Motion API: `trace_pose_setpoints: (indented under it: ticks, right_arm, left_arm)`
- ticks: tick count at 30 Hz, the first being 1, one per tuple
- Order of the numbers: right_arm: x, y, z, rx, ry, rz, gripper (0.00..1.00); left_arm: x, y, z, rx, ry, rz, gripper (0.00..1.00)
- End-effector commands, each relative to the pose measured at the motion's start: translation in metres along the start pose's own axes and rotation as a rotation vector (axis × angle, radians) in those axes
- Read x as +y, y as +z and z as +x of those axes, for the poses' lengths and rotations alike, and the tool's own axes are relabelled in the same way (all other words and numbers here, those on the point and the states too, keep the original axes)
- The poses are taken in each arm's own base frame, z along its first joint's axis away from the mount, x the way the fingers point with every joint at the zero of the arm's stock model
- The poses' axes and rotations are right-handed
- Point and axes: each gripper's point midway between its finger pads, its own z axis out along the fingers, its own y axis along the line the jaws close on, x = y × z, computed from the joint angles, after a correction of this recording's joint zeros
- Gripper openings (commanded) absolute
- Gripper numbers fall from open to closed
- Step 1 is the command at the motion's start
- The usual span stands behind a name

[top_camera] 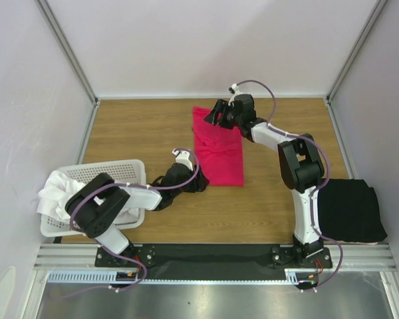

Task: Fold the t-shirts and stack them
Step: Fold the tshirt

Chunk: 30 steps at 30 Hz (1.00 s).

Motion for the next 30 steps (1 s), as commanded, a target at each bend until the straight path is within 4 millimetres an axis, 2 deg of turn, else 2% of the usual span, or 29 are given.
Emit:
trace_pose_setpoints:
  ticks: [1,2,3,4,5,6,7,8,9,10,11,12,13,14,15,18,20,21,24,30]
  right_arm:
    - [0.049,-0.037,-0.037,-0.036,-0.135,-0.068,0.70]
    - [0.047,-0.045,-0.042,-0.050,-0.147,-0.040,0.70]
    - [0.057,-0.065,-0.052,-0.073,-0.166,-0.028,0.70]
    - [0.048,-0.073,-0.043,-0.063,-0.163,0.005,0.70]
    - [0.038,-0.082,-0.045,-0.077,-0.153,0.045,0.71]
    - [0.043,-0.100,-0.055,-0.108,-0.144,0.050,0.71]
    - [0.026,-0.106,-0.036,-0.076,-0.119,0.086,0.71]
    - [0.016,-0.116,-0.038,-0.089,-0.103,0.106,0.72]
    - [0.019,-0.129,-0.042,-0.108,-0.092,0.106,0.71]
    - [0.014,-0.135,-0.037,-0.105,-0.080,0.118,0.71]
    - [-0.002,-0.140,-0.022,-0.089,-0.066,0.151,0.71]
    - [-0.008,-0.144,-0.014,-0.085,-0.061,0.168,0.71]
    - [-0.008,-0.151,-0.013,-0.098,-0.064,0.173,0.71]
    - [-0.020,-0.154,0.001,-0.081,-0.052,0.200,0.71]
    - [-0.025,-0.156,0.005,-0.077,-0.040,0.209,0.71]
    - [-0.035,-0.157,0.020,-0.066,-0.001,0.213,0.71]
    - [-0.036,-0.153,0.027,-0.061,0.029,0.186,0.71]
    - [-0.039,-0.153,0.034,-0.050,0.044,0.186,0.71]
    - [-0.038,-0.146,0.049,-0.024,0.086,0.141,0.68]
    - [-0.045,-0.135,0.077,0.039,0.125,0.131,0.64]
  left_arm:
    - [0.005,-0.009,-0.016,-0.014,0.058,-0.065,0.62]
    - [0.002,-0.012,-0.027,-0.041,0.085,-0.064,0.63]
    - [-0.010,-0.017,-0.052,-0.099,0.099,-0.042,0.63]
    - [-0.015,-0.020,-0.066,-0.131,0.112,-0.034,0.64]
    - [-0.015,-0.022,-0.080,-0.153,0.142,-0.035,0.64]
    - [-0.026,-0.023,-0.103,-0.196,0.151,-0.012,0.64]
    - [-0.029,-0.023,-0.111,-0.195,0.161,0.001,0.64]
    - [-0.027,-0.022,-0.123,-0.211,0.170,-0.003,0.64]
    - [-0.032,-0.021,-0.138,-0.236,0.169,0.005,0.64]
    - [-0.029,-0.015,-0.140,-0.227,0.169,0.000,0.64]
    - [-0.026,-0.011,-0.143,-0.216,0.171,0.012,0.64]
    - [-0.034,-0.007,-0.152,-0.221,0.178,0.042,0.64]
    - [-0.039,-0.002,-0.153,-0.205,0.190,0.073,0.64]
    - [-0.039,0.012,-0.139,-0.130,0.202,0.118,0.64]
    - [-0.048,0.016,-0.148,-0.132,0.204,0.145,0.63]
    - [-0.051,0.036,-0.132,-0.087,0.157,0.191,0.62]
    - [-0.053,0.043,-0.131,-0.097,0.105,0.205,0.62]
    - [-0.048,0.052,-0.122,-0.077,0.090,0.197,0.62]
    - [-0.045,0.066,-0.113,-0.066,0.048,0.205,0.62]
    - [-0.036,0.090,-0.115,-0.104,0.018,0.176,0.61]
